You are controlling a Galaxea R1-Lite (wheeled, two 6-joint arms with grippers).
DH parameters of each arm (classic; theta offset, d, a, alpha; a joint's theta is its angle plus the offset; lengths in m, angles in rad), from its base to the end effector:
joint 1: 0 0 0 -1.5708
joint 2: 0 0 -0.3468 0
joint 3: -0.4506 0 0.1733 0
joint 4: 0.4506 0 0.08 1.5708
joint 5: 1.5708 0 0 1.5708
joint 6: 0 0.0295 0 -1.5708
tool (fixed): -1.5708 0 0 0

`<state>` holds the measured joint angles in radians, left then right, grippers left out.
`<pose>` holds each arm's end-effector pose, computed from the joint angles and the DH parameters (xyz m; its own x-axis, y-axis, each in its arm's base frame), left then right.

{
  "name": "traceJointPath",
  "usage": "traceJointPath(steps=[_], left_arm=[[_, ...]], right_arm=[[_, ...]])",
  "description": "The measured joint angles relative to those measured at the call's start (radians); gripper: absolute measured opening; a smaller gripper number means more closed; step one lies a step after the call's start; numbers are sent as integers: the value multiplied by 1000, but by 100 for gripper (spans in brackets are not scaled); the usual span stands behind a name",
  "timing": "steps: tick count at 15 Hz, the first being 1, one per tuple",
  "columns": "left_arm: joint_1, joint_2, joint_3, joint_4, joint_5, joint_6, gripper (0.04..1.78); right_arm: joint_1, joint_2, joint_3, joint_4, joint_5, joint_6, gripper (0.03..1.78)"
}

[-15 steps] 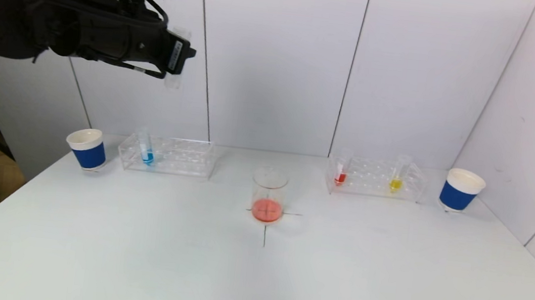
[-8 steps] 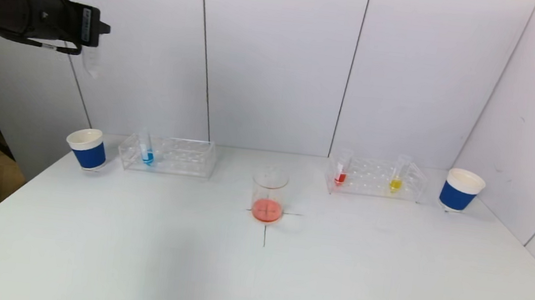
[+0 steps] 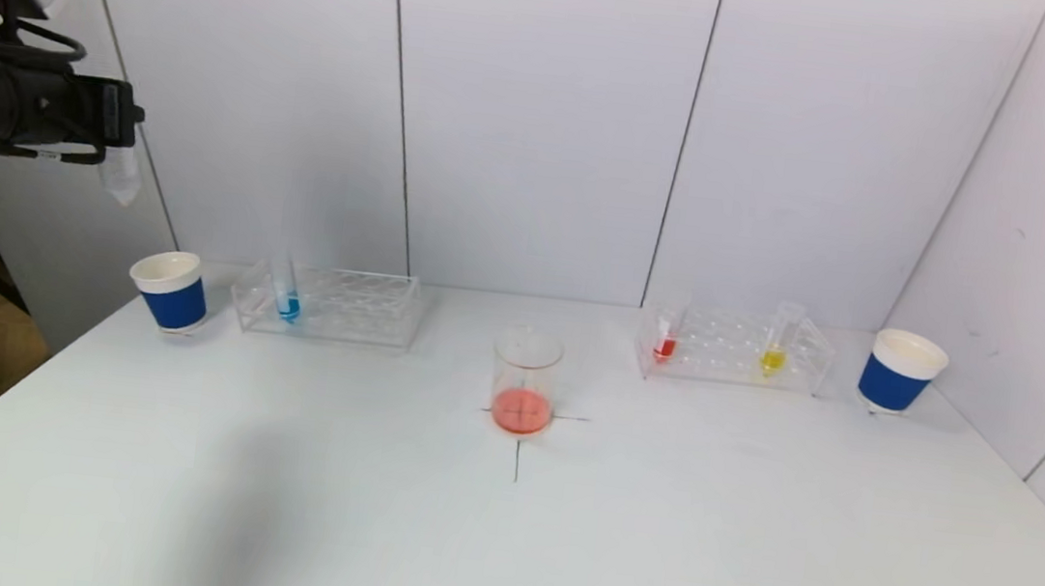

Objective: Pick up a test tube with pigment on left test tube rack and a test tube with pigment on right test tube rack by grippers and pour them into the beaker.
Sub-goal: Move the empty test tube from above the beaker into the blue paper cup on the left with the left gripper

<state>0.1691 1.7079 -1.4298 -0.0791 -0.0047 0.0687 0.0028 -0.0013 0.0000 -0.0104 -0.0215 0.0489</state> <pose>0.3208 0.0546 0.3516 0.9671 0.1603 -0.1977 -0.1500 0.9865 0.0664 -0.0814 -0.0009 0.0765 0.9998 -0.0187 0.0117 0.0181 0.9986 0.0491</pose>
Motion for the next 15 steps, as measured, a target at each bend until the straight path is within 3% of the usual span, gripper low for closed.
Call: traceJointPath(steps=[4,9,15], left_arm=[[64,118,48,-217,-10,1,46],[123,275,31,-378,-37,5,46],[140,416,-5,-427,-43,7,46]], right_arm=[[1,0,0,0,0,0,177],[0,0,0,0,0,0,177],[0,0,0,0,0,0,177]])
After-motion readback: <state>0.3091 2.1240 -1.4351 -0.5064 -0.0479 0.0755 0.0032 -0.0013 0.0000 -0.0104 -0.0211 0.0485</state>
